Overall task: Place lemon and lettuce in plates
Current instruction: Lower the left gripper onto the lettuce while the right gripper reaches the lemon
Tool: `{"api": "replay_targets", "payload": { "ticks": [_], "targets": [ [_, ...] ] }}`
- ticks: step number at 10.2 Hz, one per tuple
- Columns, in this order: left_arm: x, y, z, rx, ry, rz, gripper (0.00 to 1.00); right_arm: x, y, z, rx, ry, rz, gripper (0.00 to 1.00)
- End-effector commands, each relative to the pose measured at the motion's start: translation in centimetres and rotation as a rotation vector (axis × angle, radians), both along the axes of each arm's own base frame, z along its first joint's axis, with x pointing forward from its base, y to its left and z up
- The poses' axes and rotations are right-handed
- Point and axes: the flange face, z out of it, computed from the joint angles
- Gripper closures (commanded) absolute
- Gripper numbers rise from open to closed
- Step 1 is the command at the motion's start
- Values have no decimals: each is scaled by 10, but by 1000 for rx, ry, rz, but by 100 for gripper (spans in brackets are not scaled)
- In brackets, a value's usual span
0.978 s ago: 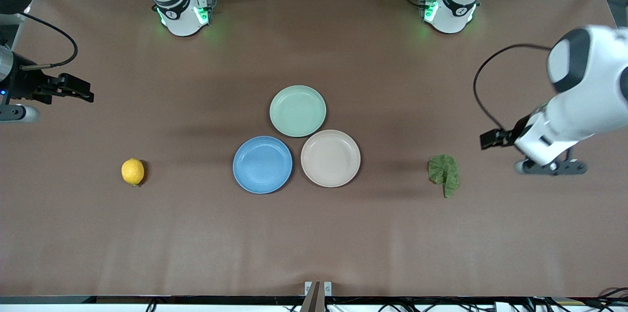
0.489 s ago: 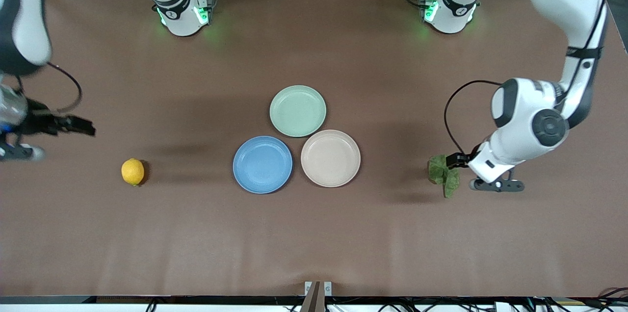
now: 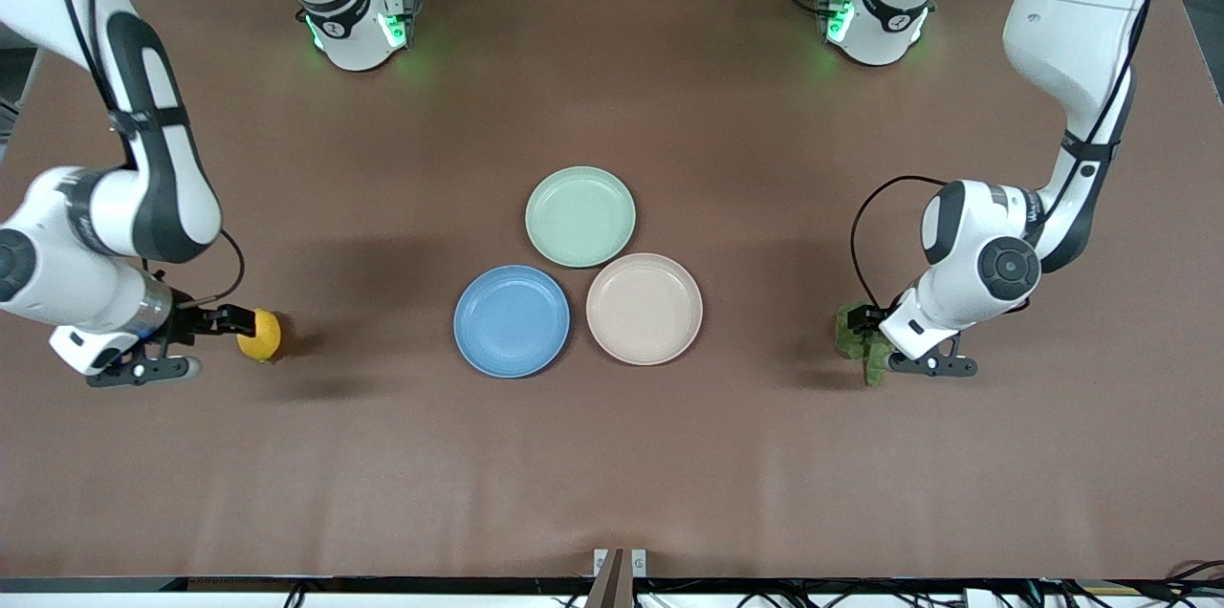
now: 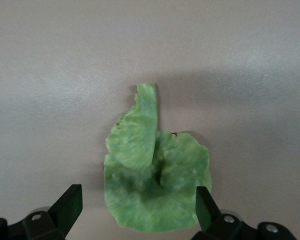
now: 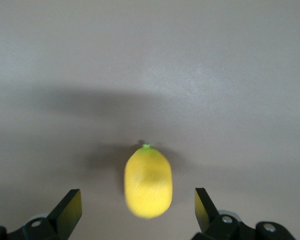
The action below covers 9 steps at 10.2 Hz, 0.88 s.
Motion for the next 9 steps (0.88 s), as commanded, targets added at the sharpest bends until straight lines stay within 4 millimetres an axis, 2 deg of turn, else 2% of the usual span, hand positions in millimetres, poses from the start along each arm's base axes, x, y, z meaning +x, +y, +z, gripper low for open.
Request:
{"api": "replay_targets", "payload": {
  "ticks": [1, 2, 4, 5, 6, 8, 9],
  "targets": [
    [3, -2, -16, 7, -11, -28, 12, -12, -13, -34, 3, -7, 38, 0],
    [3, -1, -21, 5, -16, -28, 25, -13, -14, -43, 5, 5, 35, 0],
    [6, -1, -22, 13, -23, -40, 86, -15, -12, -63, 11, 34, 34, 0],
    [6, -1, -21, 16, -25, -44, 100, -15, -12, -68, 18, 39, 27, 0],
    [7, 1, -17, 16, -30, -41, 100, -16, -11, -74, 26, 46, 22, 0],
    [12, 1, 20, 25, -57, -36, 100, -17, -12, -81, 28, 55, 19, 0],
    [12, 0, 39, 32, -49, -35, 100, -16, -11, -82, 28, 57, 21, 16]
  ]
}}
